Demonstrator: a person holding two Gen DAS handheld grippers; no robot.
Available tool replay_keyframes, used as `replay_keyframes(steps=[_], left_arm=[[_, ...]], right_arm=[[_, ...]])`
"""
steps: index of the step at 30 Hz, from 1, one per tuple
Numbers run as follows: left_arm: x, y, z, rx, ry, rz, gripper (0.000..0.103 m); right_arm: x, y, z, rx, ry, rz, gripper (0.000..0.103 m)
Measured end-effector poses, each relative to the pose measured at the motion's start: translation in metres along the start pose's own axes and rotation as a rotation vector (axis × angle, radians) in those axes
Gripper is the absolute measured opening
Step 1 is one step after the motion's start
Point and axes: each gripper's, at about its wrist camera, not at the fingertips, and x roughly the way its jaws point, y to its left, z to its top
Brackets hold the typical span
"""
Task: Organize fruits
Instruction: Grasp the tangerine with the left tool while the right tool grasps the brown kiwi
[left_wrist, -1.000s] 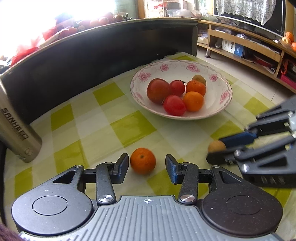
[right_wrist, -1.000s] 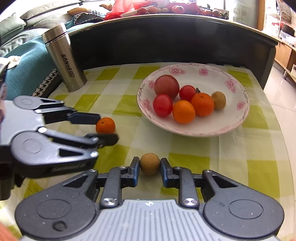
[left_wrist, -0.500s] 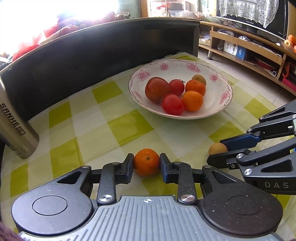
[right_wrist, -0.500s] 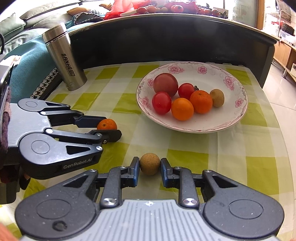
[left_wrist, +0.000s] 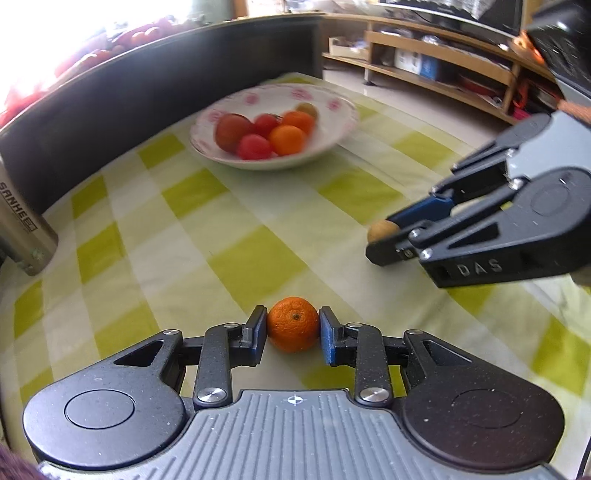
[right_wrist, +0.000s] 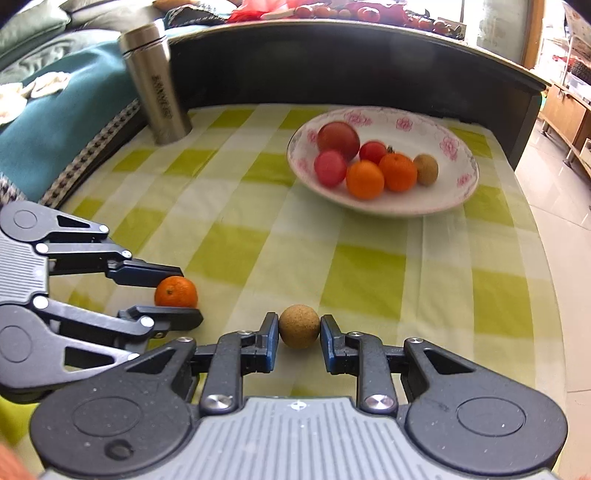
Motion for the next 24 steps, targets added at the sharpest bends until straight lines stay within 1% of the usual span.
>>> replay_keyframes(steps=[3,8,10,12,14,17,20,22,24], left_arm=[[-0.005,-0.006,-0.008,0.011,-0.006,0.012,0.038],[-0.007,-0.009,-0.010,0.014,-0.011,0.026,0.039],[-0.009,-0.010,-0.011,0.008,-0.006,0.027,0.043],[-0.011,-0.009,-0.012,-0.003,-0.003,0.033,0.052],[-0.011,-0.008,-0.013,-0.015,0.001,0.035,0.057],[-0.010,-0.007,-0.013,-0.023,0.001,0.038,0.058],[-0.010,-0.008,-0.014,-0.026,-0.001,0.040,0.058],[-0.010,-0.008,-0.014,-0.026,-0.001,0.038,0.056],[-0.011,-0.009,-0.013,-0.024,0.001,0.020,0.045]], right_arm=[[-0.005,0.007,-0.009,-0.037,-0.010,-0.018,0.030],[-0.007,0.008,-0.015,-0.025,-0.016,-0.019,0.031],[-0.008,0.008,-0.015,-0.027,-0.018,-0.012,0.033],[-0.008,0.006,-0.015,-0.016,-0.019,0.001,0.037],[-0.008,0.006,-0.014,-0.017,-0.019,0.011,0.040],[-0.007,0.007,-0.014,-0.019,-0.026,0.012,0.041],[-0.005,0.008,-0.013,-0.019,-0.033,0.018,0.041],[-0.004,0.009,-0.011,-0.020,-0.036,0.023,0.041],[-0.002,0.011,-0.009,-0.026,-0.043,0.025,0.041]])
